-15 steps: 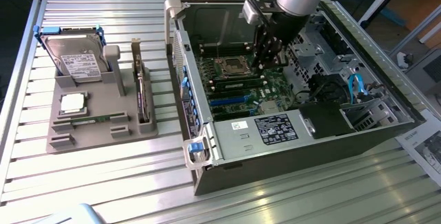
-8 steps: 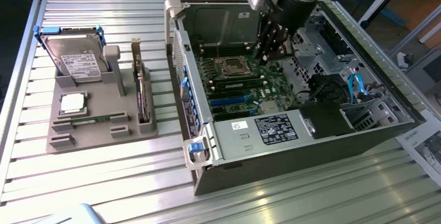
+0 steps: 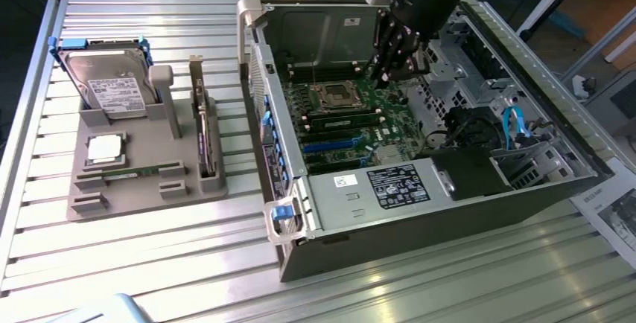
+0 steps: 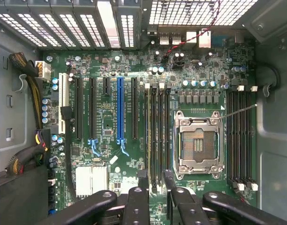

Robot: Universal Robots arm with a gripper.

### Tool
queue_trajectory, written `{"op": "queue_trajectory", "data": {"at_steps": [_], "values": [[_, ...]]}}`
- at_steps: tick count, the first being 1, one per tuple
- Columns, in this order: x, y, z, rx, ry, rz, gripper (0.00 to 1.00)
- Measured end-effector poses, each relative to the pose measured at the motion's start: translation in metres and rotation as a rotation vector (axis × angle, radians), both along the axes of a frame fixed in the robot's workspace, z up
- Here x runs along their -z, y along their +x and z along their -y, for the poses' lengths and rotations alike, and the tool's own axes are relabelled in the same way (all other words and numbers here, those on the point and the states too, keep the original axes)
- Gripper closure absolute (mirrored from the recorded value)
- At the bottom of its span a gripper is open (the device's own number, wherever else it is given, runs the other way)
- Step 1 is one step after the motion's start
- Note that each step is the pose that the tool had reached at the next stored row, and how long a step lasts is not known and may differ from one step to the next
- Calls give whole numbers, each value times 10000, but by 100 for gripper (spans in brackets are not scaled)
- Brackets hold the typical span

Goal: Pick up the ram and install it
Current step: 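Press down the ram until it locks into place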

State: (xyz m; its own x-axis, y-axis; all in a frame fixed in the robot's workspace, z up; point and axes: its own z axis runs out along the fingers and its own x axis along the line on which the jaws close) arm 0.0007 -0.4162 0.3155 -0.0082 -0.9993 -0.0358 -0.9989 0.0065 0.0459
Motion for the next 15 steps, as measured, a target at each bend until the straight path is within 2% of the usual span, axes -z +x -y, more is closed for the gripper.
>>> {"op": "queue_trajectory", "data": {"at_steps": [11, 13, 15], "values": [[0, 0, 0, 0, 0, 0, 76], [0, 0, 0, 0, 0, 0, 89], [0, 0, 0, 0, 0, 0, 90]]}}
